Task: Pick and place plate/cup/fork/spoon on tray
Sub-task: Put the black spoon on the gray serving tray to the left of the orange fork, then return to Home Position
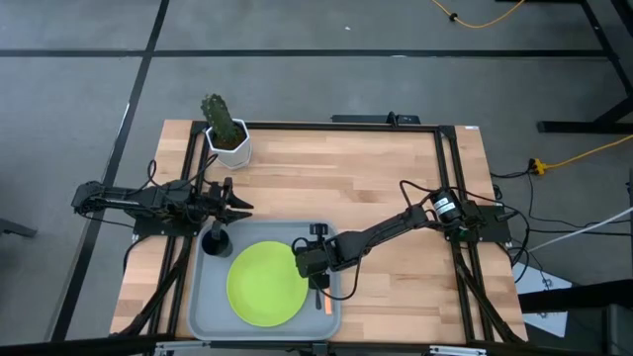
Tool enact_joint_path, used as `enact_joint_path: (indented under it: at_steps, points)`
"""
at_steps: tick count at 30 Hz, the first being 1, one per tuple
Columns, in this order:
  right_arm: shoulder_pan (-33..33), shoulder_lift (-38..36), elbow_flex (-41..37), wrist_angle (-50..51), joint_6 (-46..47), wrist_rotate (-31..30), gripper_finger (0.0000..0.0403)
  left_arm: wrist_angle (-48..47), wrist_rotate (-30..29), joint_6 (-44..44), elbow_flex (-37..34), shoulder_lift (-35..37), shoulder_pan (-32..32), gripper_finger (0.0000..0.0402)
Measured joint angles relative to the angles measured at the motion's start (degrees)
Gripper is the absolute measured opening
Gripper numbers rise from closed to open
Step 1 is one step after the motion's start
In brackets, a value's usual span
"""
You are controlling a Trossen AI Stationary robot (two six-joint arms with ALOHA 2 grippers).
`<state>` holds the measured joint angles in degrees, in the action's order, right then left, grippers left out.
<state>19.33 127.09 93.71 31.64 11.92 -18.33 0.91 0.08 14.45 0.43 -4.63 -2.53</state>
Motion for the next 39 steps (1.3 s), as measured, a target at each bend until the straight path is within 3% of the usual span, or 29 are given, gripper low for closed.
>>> enact_joint_path:
  at_steps: [18,26,32,35,39]
  points:
    - [0.1,-1.3,3.1,-0.1,-1.6,-0.1,0.0048,0.0,0.0,0.0,0.0,0.0,0.0,0.0102]
    - [3.3,-6.8,0.8,4.3,1.5,-1.1,0.0048,0.0,0.0,0.0,0.0,0.0,0.0,0.0102]
    - [5.3,-16.5,-11.8,3.4,10.9,-2.5,0.0048,0.0,0.0,0.0,0.0,0.0,0.0,0.0102]
    - [5.6,-22.4,-22.9,-5.8,11.3,-0.1,0.0048,0.0,0.0,0.0,0.0,0.0,0.0,0.0102]
    - [5.7,-30.8,-39.8,-25.7,8.1,3.3,0.0048,0.0,0.0,0.0,0.0,0.0,0.0,0.0102]
